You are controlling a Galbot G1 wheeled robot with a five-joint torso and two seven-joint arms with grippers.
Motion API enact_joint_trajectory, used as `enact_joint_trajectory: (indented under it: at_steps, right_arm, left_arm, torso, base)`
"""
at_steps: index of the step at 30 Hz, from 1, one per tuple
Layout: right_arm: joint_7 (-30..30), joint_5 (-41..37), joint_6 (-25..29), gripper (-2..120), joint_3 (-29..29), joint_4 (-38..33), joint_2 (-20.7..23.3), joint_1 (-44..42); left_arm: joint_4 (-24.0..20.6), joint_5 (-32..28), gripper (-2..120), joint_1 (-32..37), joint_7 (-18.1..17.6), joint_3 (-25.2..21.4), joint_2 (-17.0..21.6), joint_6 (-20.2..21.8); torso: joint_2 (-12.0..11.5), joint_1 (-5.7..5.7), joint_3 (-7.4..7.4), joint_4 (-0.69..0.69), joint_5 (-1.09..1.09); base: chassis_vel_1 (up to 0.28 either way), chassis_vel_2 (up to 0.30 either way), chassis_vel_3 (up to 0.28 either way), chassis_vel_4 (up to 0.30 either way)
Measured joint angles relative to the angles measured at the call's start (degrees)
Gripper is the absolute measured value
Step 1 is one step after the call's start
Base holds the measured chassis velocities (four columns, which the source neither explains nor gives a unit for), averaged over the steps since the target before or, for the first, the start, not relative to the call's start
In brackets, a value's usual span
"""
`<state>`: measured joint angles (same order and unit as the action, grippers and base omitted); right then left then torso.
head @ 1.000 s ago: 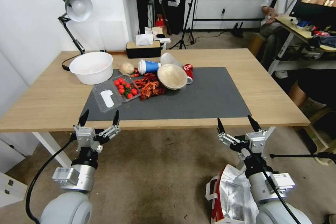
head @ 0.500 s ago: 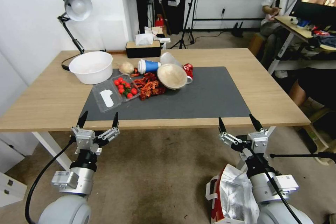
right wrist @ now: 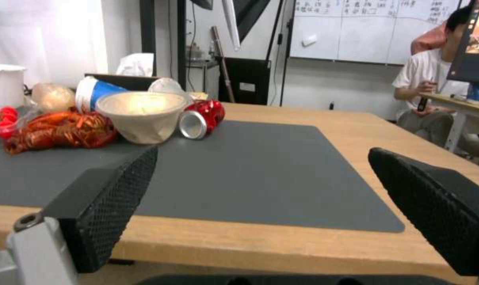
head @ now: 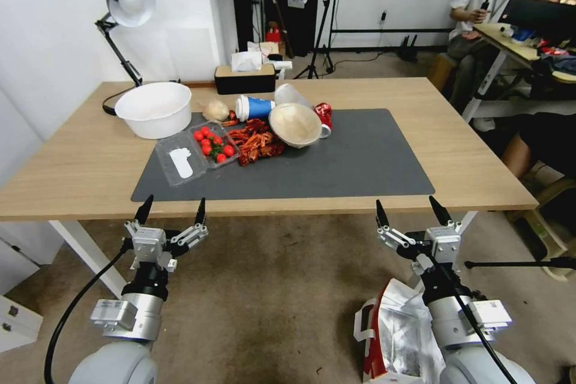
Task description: Pick up the food delivery bag from the floor and place it on the table.
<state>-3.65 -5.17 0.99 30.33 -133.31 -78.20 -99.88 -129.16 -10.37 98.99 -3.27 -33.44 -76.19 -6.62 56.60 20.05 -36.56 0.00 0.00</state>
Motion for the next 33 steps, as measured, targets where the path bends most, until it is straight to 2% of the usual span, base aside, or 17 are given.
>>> enact_joint_trajectory:
  at_steps: [33]
  right_arm:
    - [-0.36, -0.54, 0.55, 100, 0.47, 1.22, 0.06, 0.17]
  left_arm:
    - [0.75, -0.01, 100, -0.03, 0.05, 0.13, -0.26, -0.29]
  torso:
    - [-8.98, -3.83, 5.16, 0.01, 0.0]
  base:
    - [0.0, 0.0, 0.0, 0.0]
